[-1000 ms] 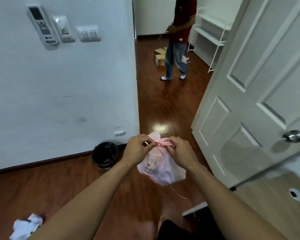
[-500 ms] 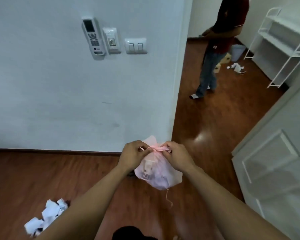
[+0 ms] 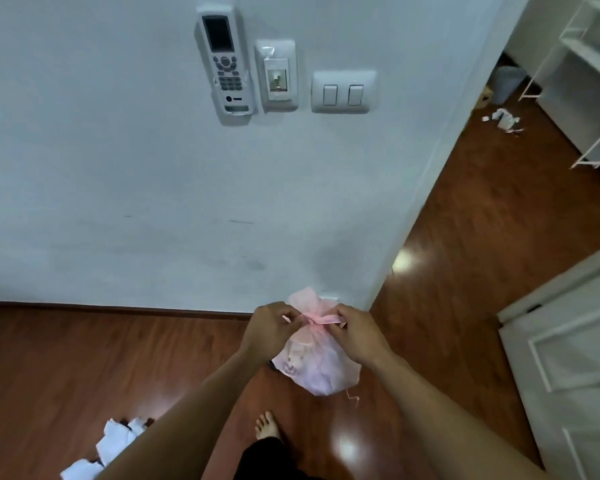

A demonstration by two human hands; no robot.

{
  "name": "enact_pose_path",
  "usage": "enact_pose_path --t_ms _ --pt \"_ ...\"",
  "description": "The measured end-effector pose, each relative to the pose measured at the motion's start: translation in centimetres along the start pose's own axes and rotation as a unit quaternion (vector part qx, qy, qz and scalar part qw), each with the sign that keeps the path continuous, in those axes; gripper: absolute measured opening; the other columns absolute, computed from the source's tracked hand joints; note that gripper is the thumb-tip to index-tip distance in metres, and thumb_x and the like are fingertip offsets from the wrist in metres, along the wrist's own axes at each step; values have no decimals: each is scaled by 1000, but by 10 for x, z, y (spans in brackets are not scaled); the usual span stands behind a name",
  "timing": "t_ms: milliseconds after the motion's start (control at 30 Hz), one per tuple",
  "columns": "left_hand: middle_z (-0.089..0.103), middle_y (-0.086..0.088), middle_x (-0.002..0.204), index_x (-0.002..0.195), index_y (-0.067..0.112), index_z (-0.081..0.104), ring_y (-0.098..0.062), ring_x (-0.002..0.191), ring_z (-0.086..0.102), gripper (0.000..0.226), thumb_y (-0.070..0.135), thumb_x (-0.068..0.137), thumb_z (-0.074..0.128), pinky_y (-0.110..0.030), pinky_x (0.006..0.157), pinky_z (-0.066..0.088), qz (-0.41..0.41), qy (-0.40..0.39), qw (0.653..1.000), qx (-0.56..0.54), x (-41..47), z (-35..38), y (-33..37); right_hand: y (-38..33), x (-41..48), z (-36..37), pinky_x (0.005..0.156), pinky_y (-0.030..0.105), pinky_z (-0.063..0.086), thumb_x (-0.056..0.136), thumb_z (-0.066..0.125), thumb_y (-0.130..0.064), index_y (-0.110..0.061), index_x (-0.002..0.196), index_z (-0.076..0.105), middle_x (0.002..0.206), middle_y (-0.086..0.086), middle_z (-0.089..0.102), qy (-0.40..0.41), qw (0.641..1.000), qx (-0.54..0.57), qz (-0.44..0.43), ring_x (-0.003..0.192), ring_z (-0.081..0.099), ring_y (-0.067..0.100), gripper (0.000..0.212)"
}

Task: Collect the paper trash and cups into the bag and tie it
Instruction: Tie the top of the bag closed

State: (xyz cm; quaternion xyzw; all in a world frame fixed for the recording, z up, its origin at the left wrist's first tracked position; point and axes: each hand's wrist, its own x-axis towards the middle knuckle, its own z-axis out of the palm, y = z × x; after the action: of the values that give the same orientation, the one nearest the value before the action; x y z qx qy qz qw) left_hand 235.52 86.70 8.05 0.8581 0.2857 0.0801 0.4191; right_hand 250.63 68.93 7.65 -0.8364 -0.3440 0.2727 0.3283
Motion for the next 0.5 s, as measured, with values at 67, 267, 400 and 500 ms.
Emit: enact_pose_path --t_ms 67,267,400,500 --pt "78 13 89 87 33 86 -5 80 72 5 35 92 84 -25 74 55 -10 -20 1000 9 20 -8 -26 -8 24 15 80 23 55 103 73 -35 -25 108 80 110 -11 83 -2 1000 0 21 95 75 11 14" --pt "81 11 91 91 29 86 -5 80 74 9 37 92 81 -27 76 56 -26 -79 996 18 76 -23 -92 -17 84 64 71 7 45 98 77 -20 -23 103 83 96 -19 77 1 997 20 80 85 68 0 8" --pt "80 13 88 89 34 85 2 79 71 6 38 92 82 -15 69 47 -77 -112 991 22 98 -25 -130 -11 115 96 64 10 43 96 77 -21 -44 86 71 82 -23 71 -26 994 8 108 70 62 -10 25" --pt "80 12 86 88 31 86 7 71 66 7 36 92 83 -11 63 41 -106 -129 986 23 112 -22 -155 -1 138 116 60 9 42 96 77 -27 -33 96 78 92 -9 80 -47 990 -7 130 73 67 5 6"
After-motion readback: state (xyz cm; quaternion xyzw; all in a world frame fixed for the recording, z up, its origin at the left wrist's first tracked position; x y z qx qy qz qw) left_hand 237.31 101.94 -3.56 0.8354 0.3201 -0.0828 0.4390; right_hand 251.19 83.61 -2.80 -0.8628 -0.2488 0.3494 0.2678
